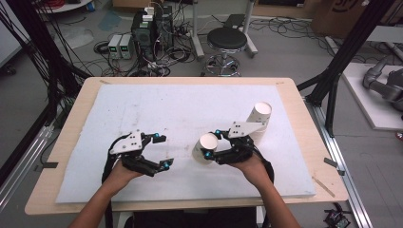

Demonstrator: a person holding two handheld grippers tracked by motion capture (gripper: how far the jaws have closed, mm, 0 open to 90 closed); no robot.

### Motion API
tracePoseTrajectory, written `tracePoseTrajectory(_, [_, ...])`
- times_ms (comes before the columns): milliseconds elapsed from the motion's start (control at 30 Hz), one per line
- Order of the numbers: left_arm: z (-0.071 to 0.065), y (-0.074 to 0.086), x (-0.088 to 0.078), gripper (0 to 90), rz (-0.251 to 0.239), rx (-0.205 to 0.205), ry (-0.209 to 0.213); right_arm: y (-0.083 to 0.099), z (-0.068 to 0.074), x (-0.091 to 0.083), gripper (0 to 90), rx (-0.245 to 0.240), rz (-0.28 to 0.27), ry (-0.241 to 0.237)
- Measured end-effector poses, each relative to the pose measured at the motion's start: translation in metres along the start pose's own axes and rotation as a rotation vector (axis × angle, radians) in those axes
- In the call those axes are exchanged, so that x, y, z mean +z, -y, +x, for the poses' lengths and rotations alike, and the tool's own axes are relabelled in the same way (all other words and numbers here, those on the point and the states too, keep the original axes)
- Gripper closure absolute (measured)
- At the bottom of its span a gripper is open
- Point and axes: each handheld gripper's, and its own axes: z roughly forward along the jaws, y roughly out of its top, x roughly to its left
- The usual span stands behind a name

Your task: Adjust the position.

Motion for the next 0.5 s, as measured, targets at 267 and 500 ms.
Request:
tracePoseTrajectory(267, [-0.006, -0.004, 0.037, 14.9, 0.037, 0.014, 0.051, -0.005, 0.003, 0.005, 35.0, -0.015, 0.016, -0.014])
tracePoseTrajectory(500, [-0.01, -0.003, 0.058, 16.3, 0.066, 0.02, 0.089, -0.006, 0.005, 0.007, 35.1, -0.012, 0.029, -0.035])
